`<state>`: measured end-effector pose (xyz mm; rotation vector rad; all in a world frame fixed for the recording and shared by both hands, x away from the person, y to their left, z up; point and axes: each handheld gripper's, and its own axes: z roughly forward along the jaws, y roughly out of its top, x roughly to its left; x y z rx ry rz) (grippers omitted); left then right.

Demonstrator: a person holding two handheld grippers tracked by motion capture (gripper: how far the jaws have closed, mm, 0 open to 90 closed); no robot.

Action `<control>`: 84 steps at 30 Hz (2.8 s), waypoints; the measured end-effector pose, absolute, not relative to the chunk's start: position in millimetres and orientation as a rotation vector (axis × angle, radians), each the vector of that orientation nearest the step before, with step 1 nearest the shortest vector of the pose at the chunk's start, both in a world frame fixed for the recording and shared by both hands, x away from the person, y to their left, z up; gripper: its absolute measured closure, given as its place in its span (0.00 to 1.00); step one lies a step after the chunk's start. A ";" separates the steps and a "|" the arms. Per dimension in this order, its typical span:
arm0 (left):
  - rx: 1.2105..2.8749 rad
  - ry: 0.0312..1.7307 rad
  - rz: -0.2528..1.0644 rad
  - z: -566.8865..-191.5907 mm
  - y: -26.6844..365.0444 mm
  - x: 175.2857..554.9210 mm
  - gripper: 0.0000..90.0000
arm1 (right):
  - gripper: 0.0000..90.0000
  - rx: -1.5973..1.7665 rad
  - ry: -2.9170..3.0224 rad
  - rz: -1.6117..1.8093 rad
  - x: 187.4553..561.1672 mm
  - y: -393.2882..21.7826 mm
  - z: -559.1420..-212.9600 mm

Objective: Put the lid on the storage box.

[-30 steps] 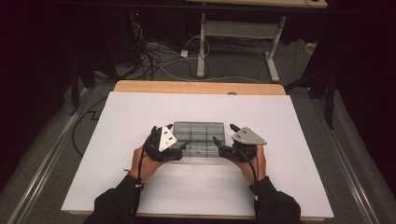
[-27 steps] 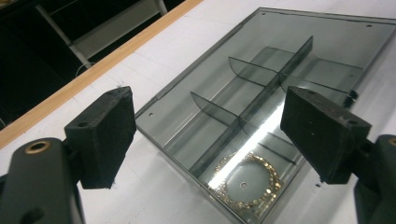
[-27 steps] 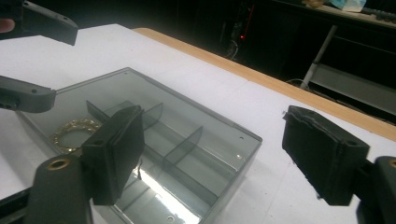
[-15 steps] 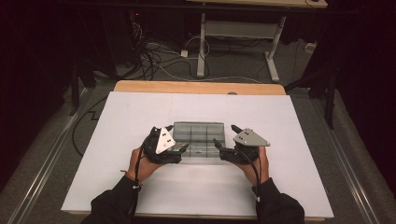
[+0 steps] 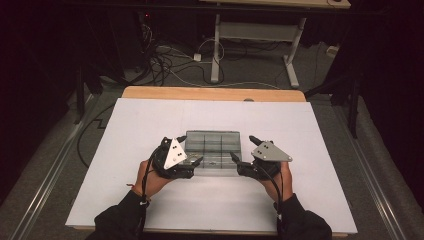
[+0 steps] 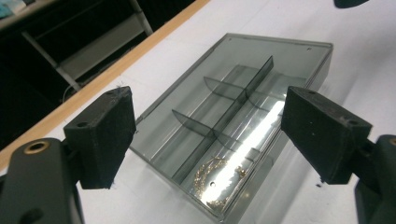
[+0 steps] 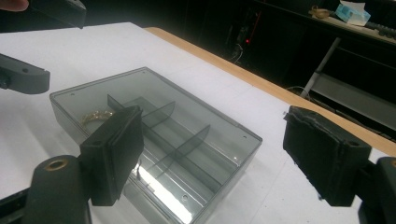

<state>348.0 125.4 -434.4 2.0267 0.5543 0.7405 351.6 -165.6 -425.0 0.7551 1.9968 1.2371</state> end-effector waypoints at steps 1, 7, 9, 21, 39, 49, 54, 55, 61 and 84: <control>2.025 0.552 0.733 -433.9 125.9 347.5 0.19 | 0.23 0.756 1.997 1.238 350.9 -165.7 -424.4; 2.015 0.547 0.715 -432.8 130.8 343.6 0.19 | 0.21 0.748 1.999 1.236 345.2 -166.0 -421.2; 2.023 0.541 0.718 -433.0 131.3 342.4 0.19 | 0.21 0.749 1.997 1.232 343.7 -166.6 -420.9; 2.022 0.513 0.703 -432.4 135.7 334.1 0.19 | 0.20 0.742 1.984 1.229 333.6 -170.4 -418.0; 2.019 0.490 0.709 -435.3 148.5 320.4 0.19 | 0.23 0.695 2.002 1.220 314.7 -184.7 -419.1; 2.024 0.461 0.739 -435.9 158.8 309.8 0.19 | 0.23 0.698 1.989 1.200 306.5 -196.2 -418.7; 2.021 0.471 0.742 -436.5 165.9 306.9 0.19 | 0.23 0.702 1.988 1.195 302.9 -200.4 -420.1; 2.027 0.469 0.744 -436.9 167.0 306.4 0.19 | 0.23 0.698 1.990 1.188 302.2 -200.9 -420.4; 2.033 0.478 0.752 -439.4 173.5 303.9 0.19 | 0.22 0.701 1.990 1.181 297.8 -205.7 -422.0; 2.067 0.582 0.779 -471.0 208.1 293.8 0.18 | 0.22 0.738 1.989 1.131 286.3 -232.3 -450.6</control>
